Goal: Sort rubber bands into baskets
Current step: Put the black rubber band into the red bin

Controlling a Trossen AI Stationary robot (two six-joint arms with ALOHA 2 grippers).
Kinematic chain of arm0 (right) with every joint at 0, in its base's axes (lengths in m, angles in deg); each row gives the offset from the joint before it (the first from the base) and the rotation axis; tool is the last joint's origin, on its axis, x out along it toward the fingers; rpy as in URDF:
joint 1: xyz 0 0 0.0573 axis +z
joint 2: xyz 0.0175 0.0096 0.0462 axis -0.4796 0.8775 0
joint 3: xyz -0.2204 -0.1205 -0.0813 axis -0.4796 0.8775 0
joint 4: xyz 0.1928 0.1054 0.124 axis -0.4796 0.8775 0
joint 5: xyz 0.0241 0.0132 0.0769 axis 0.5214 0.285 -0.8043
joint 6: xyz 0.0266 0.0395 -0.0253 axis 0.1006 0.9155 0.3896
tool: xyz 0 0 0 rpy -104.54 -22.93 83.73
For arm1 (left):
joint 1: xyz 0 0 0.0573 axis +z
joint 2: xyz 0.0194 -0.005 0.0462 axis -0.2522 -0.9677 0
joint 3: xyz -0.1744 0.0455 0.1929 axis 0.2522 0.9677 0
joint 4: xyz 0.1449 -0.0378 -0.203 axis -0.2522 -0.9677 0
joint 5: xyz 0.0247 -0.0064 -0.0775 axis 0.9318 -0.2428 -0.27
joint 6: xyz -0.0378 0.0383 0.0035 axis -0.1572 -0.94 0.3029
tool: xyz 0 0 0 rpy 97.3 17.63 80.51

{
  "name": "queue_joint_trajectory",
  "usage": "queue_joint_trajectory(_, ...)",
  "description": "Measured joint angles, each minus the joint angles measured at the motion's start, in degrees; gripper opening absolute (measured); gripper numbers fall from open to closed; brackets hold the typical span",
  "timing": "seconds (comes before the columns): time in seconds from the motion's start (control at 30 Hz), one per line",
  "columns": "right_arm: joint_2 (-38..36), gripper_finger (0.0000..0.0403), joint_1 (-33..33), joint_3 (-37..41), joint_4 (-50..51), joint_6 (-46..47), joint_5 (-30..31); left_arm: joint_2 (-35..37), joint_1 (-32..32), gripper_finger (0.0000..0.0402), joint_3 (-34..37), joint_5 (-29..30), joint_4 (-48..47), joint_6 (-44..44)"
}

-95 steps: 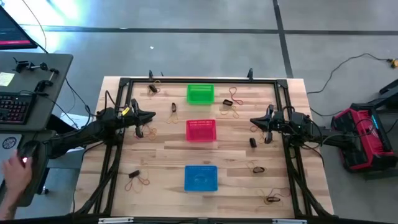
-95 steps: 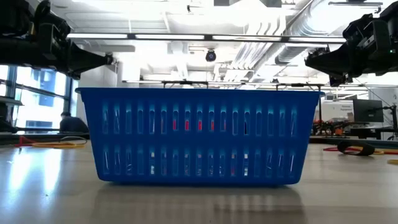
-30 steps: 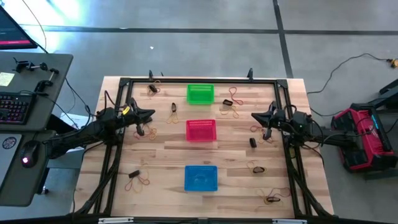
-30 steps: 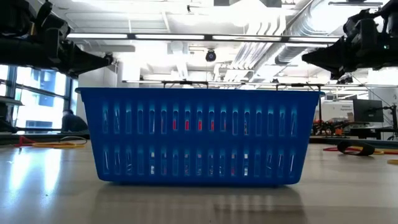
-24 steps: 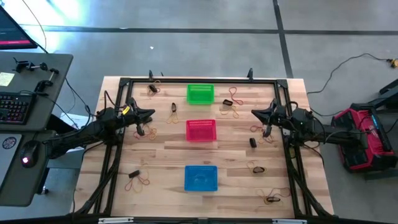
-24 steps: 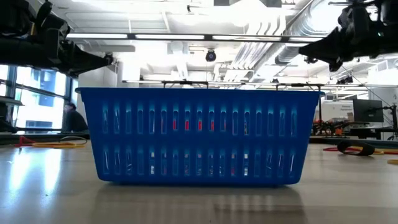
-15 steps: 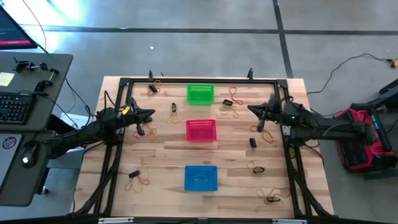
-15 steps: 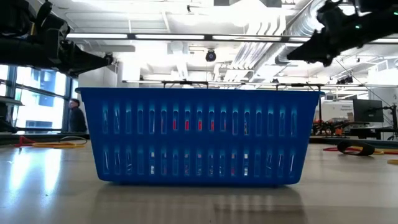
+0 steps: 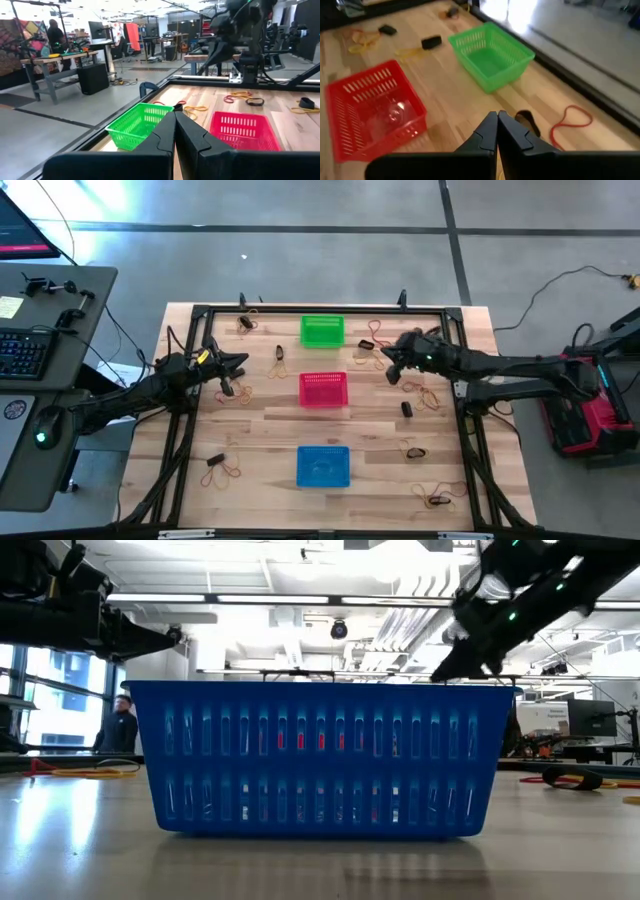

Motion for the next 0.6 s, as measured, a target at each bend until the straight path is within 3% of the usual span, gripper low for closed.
queue_joint_trajectory(0.23,8.8,0.001,-6.5,-1.0,-2.7,-1.8,-4.6,0.0,0.0,0.0,0.0,0.6,0.0,0.8)
queue_joint_trajectory(0.6,21.8,0.0122,-10.5,-13.0,5.7,-7.2,-4.8,0.0,0.0,0.0,0.0,-0.3,-0.2,0.9)
